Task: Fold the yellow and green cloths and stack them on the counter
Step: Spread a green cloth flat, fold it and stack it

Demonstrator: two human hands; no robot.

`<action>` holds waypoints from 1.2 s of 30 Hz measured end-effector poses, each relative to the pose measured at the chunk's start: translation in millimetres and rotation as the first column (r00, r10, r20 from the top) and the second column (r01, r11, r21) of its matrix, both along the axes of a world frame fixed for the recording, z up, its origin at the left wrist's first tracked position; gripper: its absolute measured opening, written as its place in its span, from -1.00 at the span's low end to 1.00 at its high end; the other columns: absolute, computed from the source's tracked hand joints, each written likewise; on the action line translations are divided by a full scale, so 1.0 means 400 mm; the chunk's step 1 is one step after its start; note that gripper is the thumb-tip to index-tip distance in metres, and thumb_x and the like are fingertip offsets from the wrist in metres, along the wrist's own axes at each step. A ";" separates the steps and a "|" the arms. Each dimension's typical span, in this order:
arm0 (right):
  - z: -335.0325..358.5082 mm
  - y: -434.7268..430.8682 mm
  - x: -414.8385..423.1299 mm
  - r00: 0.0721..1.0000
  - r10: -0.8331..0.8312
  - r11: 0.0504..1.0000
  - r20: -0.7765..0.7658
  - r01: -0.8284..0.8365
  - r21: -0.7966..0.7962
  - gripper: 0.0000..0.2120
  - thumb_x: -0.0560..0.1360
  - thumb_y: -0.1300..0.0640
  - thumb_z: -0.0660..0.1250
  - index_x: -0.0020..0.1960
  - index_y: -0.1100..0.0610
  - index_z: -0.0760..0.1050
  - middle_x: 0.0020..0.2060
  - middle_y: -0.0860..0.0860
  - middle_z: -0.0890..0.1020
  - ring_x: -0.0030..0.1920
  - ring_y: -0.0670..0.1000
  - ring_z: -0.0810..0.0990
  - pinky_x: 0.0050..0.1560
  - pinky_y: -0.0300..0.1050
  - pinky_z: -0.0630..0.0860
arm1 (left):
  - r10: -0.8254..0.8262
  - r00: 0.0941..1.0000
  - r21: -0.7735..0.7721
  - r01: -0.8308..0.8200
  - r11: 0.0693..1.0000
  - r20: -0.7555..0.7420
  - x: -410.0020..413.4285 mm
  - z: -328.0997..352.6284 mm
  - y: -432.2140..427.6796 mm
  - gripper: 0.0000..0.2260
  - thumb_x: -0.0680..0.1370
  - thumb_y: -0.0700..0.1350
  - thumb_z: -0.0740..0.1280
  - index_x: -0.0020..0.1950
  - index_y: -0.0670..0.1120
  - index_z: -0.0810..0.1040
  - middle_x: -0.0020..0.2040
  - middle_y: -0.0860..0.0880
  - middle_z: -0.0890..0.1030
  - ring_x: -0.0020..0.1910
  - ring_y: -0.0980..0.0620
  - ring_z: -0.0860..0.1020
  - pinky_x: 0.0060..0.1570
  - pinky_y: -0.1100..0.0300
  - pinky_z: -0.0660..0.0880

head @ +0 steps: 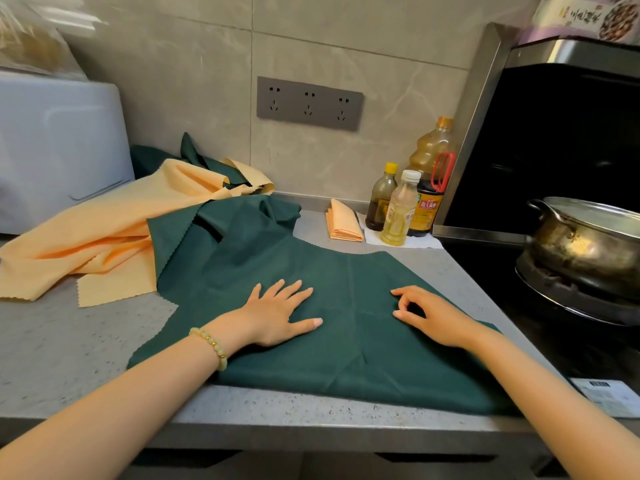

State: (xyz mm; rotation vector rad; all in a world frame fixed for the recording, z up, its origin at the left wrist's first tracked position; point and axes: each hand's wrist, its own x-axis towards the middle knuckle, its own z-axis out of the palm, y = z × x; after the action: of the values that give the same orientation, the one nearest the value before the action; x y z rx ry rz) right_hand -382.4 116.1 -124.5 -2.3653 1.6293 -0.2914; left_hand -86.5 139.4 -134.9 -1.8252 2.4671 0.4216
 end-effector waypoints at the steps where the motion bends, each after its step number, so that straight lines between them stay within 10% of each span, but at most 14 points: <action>1: 0.001 -0.001 0.000 1.000 -0.002 1.000 0.002 0.002 0.000 -0.86 0.55 -0.02 0.25 -0.15 0.00 0.43 0.34 -0.13 0.41 0.30 -0.12 0.40 0.27 -0.23 0.32 | 0.000 1.000 0.013 0.000 1.000 0.009 -0.001 0.006 -0.002 -0.35 0.56 0.34 -0.01 0.56 0.12 -0.13 0.57 0.09 -0.15 0.55 0.01 -0.19 0.49 -0.11 -0.24; 16: 0.008 -0.005 0.019 0.991 -0.066 0.997 0.120 0.061 0.041 -0.87 0.46 -0.03 0.40 -0.17 -0.02 0.49 0.23 -0.08 0.49 0.26 -0.07 0.43 0.29 -0.17 0.33 | -0.035 0.996 -0.104 0.027 0.994 -0.076 -0.166 0.038 -0.006 -0.38 0.61 0.25 0.01 0.58 -0.02 -0.03 0.58 -0.01 -0.04 0.55 -0.06 -0.08 0.49 -0.13 -0.15; 21: 0.006 -0.023 -0.019 0.892 -0.433 0.879 0.127 0.450 -0.160 -0.60 0.49 -0.02 0.37 0.27 0.09 0.40 0.25 0.04 0.49 0.25 0.07 0.46 0.24 -0.03 0.40 | -0.053 0.993 -0.144 0.038 0.989 -0.102 -0.206 -0.030 -0.019 -0.45 0.63 0.20 -0.03 0.58 0.03 -0.02 0.58 0.02 -0.02 0.55 -0.04 -0.09 0.49 -0.10 -0.20; 25: 0.033 -0.032 -0.054 0.856 -0.517 0.854 0.024 0.517 -0.051 -0.73 0.51 0.04 0.36 0.12 0.17 0.52 0.03 0.08 0.61 0.06 0.09 0.54 0.03 -0.10 0.46 | -0.030 0.978 -0.194 -0.010 0.981 -0.205 -0.201 -0.049 -0.013 -0.45 0.63 0.21 -0.04 0.57 0.02 0.03 0.57 0.04 0.05 0.55 0.02 -0.05 0.51 -0.04 -0.18; 28: 0.080 0.011 0.003 0.931 -0.351 0.876 0.105 0.366 -0.315 -0.87 0.48 0.10 0.37 0.01 0.09 0.56 -0.10 0.00 0.63 -0.02 0.03 0.57 -0.02 -0.08 0.50 | 0.015 0.812 -0.172 -0.142 0.975 -0.584 -0.194 -0.041 -0.019 -0.47 0.64 0.16 0.00 0.57 -0.01 0.03 0.55 0.03 0.13 0.54 0.05 0.05 0.51 0.06 -0.05; 32: 0.116 0.133 0.111 0.976 0.112 0.978 -0.189 -0.142 -0.155 -0.81 0.50 -0.03 0.33 0.09 -0.07 0.57 -0.03 -0.13 0.63 -0.03 -0.12 0.56 0.05 -0.17 0.50 | 0.080 0.119 0.033 -0.354 0.935 -0.990 -0.174 -0.012 -0.023 -0.49 0.65 0.03 0.11 0.56 0.05 0.02 0.55 0.08 0.09 0.52 0.12 0.07 0.46 0.20 0.02; 34: 0.113 0.164 0.132 0.956 0.237 0.969 -0.175 -0.220 0.112 -0.78 0.52 -0.09 0.29 0.11 -0.07 0.59 0.00 -0.16 0.63 -0.02 -0.16 0.56 0.07 -0.23 0.49 | 0.085 0.107 0.030 -0.440 0.898 -0.991 -0.165 -0.013 -0.024 -0.50 0.65 0.00 0.13 0.56 0.07 0.03 0.56 0.08 0.08 0.52 0.10 0.04 0.49 0.15 0.00; 36: 0.120 0.152 0.126 0.985 0.167 0.985 -0.050 -0.163 0.062 -0.80 0.54 -0.08 0.27 0.08 -0.07 0.60 0.00 -0.18 0.63 -0.01 -0.18 0.56 0.10 -0.21 0.49 | 0.098 0.330 -0.068 -0.457 0.887 -0.939 -0.160 -0.026 -0.028 -0.49 0.65 -0.01 0.14 0.56 0.07 0.02 0.56 0.04 0.07 0.53 0.05 0.02 0.51 0.07 -0.01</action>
State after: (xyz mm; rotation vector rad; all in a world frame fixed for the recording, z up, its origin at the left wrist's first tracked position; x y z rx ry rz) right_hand -332.0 176.7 -76.5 -2.4653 1.4321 -0.1455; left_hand -150.5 128.3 -145.4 -2.7405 2.8966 1.5724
